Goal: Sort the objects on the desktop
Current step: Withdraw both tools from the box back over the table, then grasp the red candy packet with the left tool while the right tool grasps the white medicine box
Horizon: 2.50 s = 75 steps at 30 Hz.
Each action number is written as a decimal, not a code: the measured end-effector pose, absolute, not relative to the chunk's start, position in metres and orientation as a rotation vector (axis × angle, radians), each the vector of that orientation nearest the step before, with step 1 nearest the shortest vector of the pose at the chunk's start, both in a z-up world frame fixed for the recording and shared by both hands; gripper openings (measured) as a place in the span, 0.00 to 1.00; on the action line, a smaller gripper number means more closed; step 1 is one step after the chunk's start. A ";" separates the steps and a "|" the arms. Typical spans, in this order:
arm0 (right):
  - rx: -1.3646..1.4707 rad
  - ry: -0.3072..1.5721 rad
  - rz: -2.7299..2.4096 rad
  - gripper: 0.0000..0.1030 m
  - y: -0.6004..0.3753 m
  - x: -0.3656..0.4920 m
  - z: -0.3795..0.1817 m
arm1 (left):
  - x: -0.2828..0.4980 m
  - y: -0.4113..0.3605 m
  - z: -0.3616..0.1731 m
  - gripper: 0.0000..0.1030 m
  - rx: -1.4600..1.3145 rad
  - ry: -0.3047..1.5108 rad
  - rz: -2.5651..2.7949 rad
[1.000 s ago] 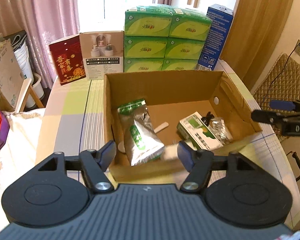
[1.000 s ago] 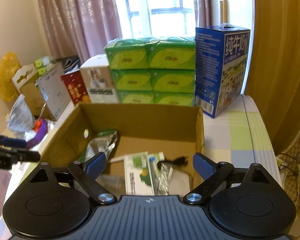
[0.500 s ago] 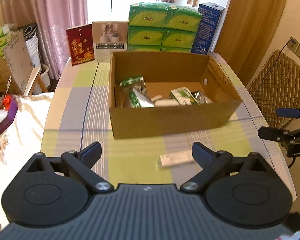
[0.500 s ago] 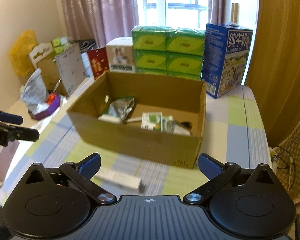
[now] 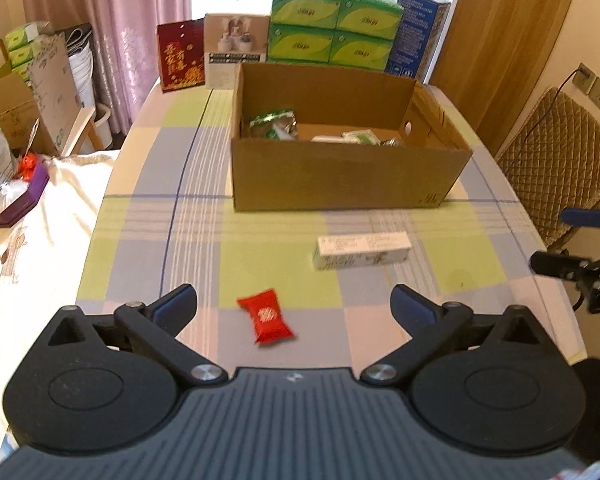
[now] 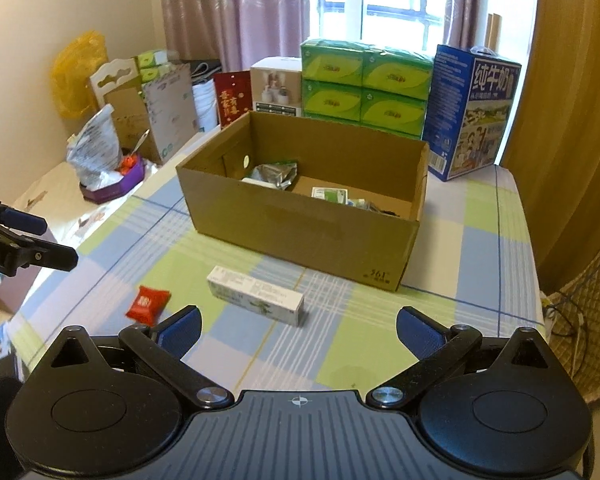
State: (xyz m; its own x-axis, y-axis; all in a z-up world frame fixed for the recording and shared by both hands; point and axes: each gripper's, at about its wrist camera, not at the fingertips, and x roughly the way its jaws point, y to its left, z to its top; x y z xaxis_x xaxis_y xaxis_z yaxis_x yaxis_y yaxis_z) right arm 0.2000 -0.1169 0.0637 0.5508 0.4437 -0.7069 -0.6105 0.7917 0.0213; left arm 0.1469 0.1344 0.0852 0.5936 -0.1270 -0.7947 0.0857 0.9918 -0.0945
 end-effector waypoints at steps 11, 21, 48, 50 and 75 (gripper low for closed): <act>-0.395 0.760 0.659 0.98 -0.118 0.192 0.042 | 0.130 0.151 0.065 0.98 0.042 0.948 -0.145; -0.633 0.749 0.791 0.93 -0.087 0.211 0.010 | 0.150 0.138 0.024 0.94 0.286 0.997 -0.325; -0.963 0.863 1.112 0.66 0.029 0.307 -0.099 | 0.250 0.124 -0.068 0.67 0.577 1.120 -0.850; -0.966 0.893 1.107 0.64 0.034 0.312 -0.106 | 0.252 0.123 -0.071 0.64 0.572 1.126 -0.865; -0.677 1.094 0.916 0.22 0.027 0.309 -0.108 | 0.222 0.148 -0.076 0.74 0.448 1.106 -0.688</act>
State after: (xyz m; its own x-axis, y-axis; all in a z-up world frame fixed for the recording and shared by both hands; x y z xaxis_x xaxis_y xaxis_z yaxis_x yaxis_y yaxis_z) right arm 0.3086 0.0268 -0.1080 0.1763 0.2806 -0.9435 -0.8794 0.4755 -0.0229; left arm 0.2221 0.1477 -0.0761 0.2771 -0.2791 -0.9194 0.7016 0.7126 -0.0049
